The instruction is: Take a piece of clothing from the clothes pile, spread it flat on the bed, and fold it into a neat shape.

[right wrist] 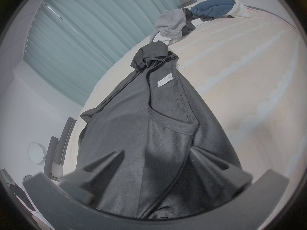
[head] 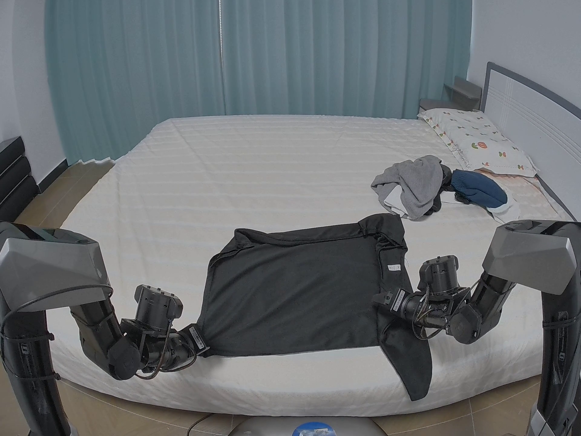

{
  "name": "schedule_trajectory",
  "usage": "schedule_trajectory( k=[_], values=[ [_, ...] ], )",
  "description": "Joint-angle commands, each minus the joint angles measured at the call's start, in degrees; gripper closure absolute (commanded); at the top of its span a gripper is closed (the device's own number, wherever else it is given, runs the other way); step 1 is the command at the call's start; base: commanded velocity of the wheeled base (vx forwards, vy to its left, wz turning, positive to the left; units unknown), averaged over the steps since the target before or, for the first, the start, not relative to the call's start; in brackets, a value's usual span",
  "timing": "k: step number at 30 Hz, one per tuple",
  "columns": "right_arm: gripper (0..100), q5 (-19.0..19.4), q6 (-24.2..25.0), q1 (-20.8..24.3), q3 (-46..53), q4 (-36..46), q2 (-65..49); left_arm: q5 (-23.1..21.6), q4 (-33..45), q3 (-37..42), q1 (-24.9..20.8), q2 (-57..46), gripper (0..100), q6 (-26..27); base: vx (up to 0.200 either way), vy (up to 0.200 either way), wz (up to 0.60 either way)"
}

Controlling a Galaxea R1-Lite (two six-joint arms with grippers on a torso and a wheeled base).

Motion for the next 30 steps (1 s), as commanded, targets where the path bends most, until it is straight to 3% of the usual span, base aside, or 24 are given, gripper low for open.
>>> schedule_trajectory(
  k=[1,8,16,24,30],
  values=[
    [100,-0.9,0.6,-0.2,0.6,-0.1,-0.1,0.0,0.0,0.0,0.0,0.1,100,0.0,0.000,0.000,0.00],
    [100,-3.0,1.1,-3.8,4.2,-0.4,-4.8,0.0,0.1,0.1,0.0,0.1,100,0.0,0.000,0.000,0.00],
    [100,-2.1,-0.1,-11.6,5.7,0.2,-11.0,0.0,0.1,0.2,0.0,0.1,100,0.2,0.000,0.000,0.00],
    [100,0.8,-4.1,-19.8,5.0,0.2,-9.2,-0.1,0.1,0.2,0.0,0.1,100,0.2,0.000,0.000,0.00],
    [100,1.3,-4.4,-21.7,4.7,0.1,-8.5,-0.1,0.1,0.2,0.0,0.1,100,0.2,0.000,0.000,0.00]
  ],
)
